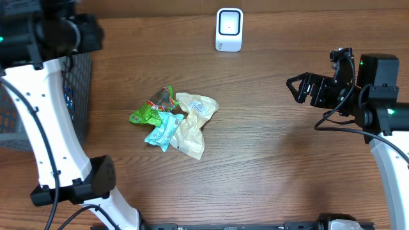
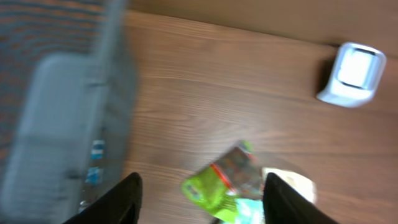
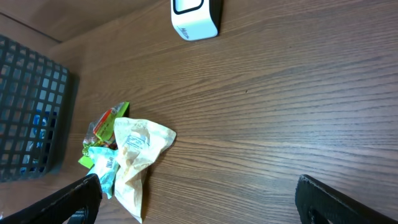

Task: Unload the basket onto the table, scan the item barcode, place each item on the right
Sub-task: 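Reach the left gripper into the basket and grasp the blue Oreo pack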

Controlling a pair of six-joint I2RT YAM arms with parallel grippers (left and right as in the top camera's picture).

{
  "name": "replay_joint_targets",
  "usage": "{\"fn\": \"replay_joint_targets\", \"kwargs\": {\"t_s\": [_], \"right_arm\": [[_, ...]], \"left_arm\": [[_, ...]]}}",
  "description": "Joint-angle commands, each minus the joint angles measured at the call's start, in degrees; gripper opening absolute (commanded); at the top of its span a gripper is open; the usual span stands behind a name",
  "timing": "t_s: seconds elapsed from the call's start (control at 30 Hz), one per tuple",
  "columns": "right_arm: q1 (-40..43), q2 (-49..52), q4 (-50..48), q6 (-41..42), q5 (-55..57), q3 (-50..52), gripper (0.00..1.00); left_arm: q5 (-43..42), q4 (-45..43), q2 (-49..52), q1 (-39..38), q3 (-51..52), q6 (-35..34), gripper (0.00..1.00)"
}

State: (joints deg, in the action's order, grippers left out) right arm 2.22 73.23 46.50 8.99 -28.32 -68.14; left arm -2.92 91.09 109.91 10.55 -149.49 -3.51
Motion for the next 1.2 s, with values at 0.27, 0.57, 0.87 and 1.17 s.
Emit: {"fn": "replay_joint_targets", "kwargs": {"t_s": [0.27, 0.57, 0.87, 1.17], "right_arm": [[0.11, -0.24, -0.11, 0.02, -0.48, -0.39, 1.00], [0.11, -0.24, 0.13, 0.00, -0.48, -0.39, 1.00], [0.11, -0.24, 0.11, -0.02, -0.26, -0.39, 1.00], [0.11, -0.24, -0.11, 0.00, -0.26, -0.39, 1.00]], "left_arm": [[4.52, -4.02, 1.62, 21.11, -0.17, -5.95, 0.72], [1.84, 0.15, 17.14, 26.71, -0.11, -5.29, 0.64], [-6.88, 0.46, 31.10, 26.71, -0.13, 4.83, 0.64], [-10.64, 3.78, 41.05, 25.81, -0.11, 11.21, 0.68]]}}
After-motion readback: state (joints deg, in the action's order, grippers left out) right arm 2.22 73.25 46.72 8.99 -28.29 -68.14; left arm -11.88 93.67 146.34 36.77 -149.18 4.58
